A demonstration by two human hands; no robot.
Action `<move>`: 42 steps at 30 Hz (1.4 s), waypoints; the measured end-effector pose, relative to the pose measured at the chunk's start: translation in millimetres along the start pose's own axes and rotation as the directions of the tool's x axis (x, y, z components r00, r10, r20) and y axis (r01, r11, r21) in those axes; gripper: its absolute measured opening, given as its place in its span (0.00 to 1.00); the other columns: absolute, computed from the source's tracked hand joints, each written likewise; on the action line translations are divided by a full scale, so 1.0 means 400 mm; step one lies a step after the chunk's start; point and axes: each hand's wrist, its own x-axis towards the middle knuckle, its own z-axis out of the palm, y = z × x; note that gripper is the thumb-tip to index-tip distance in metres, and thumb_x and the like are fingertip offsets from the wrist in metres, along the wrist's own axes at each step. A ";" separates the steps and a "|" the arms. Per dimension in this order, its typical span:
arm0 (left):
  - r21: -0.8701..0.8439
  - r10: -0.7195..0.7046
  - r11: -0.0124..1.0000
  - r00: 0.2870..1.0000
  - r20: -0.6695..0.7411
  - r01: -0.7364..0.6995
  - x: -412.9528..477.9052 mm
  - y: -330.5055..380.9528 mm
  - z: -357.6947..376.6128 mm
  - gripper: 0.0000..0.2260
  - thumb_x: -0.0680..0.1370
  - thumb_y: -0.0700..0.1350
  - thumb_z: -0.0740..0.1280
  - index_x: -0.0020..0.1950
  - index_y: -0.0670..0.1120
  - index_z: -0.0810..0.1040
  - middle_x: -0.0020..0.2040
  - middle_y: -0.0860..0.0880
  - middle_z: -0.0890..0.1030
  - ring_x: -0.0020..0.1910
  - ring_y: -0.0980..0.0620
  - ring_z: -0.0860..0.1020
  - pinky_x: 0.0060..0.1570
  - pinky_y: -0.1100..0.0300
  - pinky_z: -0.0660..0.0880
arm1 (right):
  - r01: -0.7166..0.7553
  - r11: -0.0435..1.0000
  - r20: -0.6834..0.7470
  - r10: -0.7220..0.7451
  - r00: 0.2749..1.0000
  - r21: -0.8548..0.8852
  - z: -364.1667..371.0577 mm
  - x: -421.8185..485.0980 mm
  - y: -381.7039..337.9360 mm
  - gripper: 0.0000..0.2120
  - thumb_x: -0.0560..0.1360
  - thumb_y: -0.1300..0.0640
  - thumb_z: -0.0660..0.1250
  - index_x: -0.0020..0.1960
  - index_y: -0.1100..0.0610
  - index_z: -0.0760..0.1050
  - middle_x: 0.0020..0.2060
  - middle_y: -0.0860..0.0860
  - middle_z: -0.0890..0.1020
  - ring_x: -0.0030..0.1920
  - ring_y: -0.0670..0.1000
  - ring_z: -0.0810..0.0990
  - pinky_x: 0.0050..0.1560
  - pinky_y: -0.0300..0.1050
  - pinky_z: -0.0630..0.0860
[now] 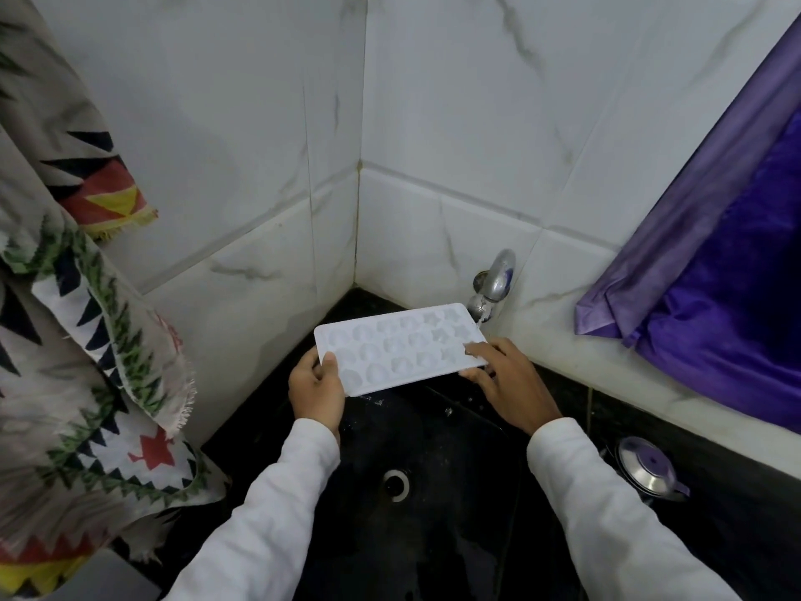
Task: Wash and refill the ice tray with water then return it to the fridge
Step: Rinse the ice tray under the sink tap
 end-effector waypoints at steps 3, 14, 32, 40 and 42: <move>0.004 -0.002 1.000 1.000 0.018 0.002 0.002 -0.006 0.008 0.12 0.83 0.41 0.61 0.64 0.43 0.79 0.50 0.46 0.86 0.53 0.45 0.84 0.60 0.41 0.79 | -0.036 0.999 0.041 0.037 0.998 -0.034 -0.001 -0.001 0.007 0.14 0.78 0.48 0.68 0.62 0.51 0.76 0.62 0.48 0.73 0.50 0.53 0.79 0.53 0.53 0.78; 0.143 -0.022 0.990 0.996 0.081 0.011 0.017 -0.048 0.015 0.12 0.83 0.40 0.62 0.66 0.46 0.76 0.57 0.44 0.83 0.57 0.44 0.81 0.62 0.43 0.77 | -0.517 0.456 0.221 0.557 0.800 0.724 0.045 -0.004 0.005 0.25 0.78 0.63 0.67 0.73 0.55 0.66 0.59 0.51 0.80 0.58 0.52 0.81 0.58 0.51 0.80; 0.556 0.092 0.794 0.953 0.288 -0.245 0.036 -0.171 -0.112 0.06 0.77 0.36 0.68 0.48 0.47 0.77 0.43 0.49 0.83 0.45 0.48 0.82 0.47 0.62 0.74 | -0.611 0.642 0.003 0.688 0.725 0.462 0.232 -0.181 0.052 0.05 0.74 0.65 0.73 0.47 0.59 0.78 0.40 0.53 0.84 0.47 0.54 0.83 0.53 0.46 0.77; 0.501 0.306 0.747 0.895 0.325 -0.437 0.060 -0.146 -0.086 0.06 0.76 0.33 0.71 0.44 0.42 0.77 0.40 0.50 0.84 0.42 0.52 0.83 0.46 0.67 0.76 | -0.405 0.742 -0.184 0.570 0.801 0.534 0.175 -0.154 0.023 0.12 0.74 0.72 0.69 0.43 0.55 0.75 0.38 0.47 0.83 0.40 0.33 0.81 0.49 0.32 0.77; 0.496 0.301 0.751 0.894 0.332 -0.437 0.053 -0.159 -0.088 0.06 0.76 0.33 0.70 0.44 0.42 0.77 0.41 0.51 0.84 0.43 0.51 0.84 0.47 0.63 0.77 | -0.427 0.751 -0.145 0.561 0.815 0.504 0.177 -0.161 0.035 0.10 0.74 0.71 0.70 0.46 0.56 0.78 0.39 0.46 0.84 0.41 0.32 0.81 0.54 0.38 0.79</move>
